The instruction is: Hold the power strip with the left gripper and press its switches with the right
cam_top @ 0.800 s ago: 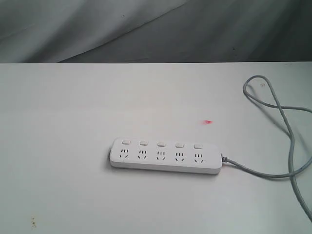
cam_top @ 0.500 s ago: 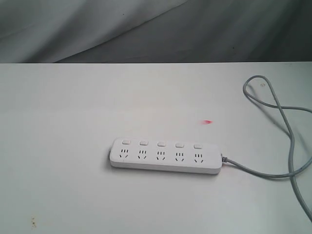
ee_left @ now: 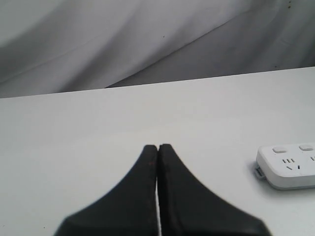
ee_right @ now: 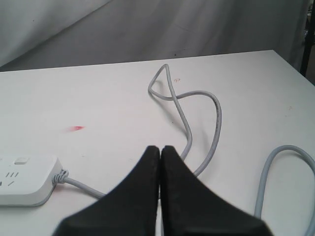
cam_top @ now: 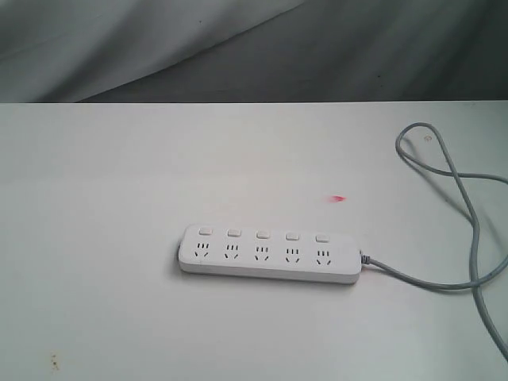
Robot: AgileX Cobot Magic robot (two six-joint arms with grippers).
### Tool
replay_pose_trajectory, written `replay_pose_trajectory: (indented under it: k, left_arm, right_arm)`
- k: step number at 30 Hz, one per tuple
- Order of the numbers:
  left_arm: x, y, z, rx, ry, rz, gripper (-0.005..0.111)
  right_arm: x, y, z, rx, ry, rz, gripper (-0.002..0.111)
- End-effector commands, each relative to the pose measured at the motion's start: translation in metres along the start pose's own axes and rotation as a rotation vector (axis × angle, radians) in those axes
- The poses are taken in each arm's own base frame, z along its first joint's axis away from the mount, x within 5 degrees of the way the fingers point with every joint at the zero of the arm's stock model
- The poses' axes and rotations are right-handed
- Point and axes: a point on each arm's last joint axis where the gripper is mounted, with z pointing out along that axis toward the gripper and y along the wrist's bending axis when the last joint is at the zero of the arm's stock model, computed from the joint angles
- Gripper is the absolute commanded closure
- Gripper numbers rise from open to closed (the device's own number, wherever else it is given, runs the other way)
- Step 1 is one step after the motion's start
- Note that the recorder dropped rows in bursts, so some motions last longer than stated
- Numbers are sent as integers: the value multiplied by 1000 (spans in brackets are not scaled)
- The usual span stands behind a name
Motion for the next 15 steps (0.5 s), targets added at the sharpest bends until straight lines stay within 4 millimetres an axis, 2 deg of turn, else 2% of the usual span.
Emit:
replay_pose_trajectory:
  k: [1,5,7,11,15]
  left_arm:
    - [1,0,0,-2,-2,3,106]
    - [4,-1,0,10,29,-38,106]
    - [-2,-2,-4,24,82,-64,106]
    - [-28,-1,-15,25,32,-62,106]
    - [-62,1,-33,28,-20,-60,106]
  right_arm:
    - [0,0,0,-2,-10,5,108]
    - [0,0,0,-2,-10,5,108]
    - [0,0,0,-2,-10,5,108]
    - [0,0,0,-2,-10,5,108]
    - [0,0,0,-2,-10,5,108]
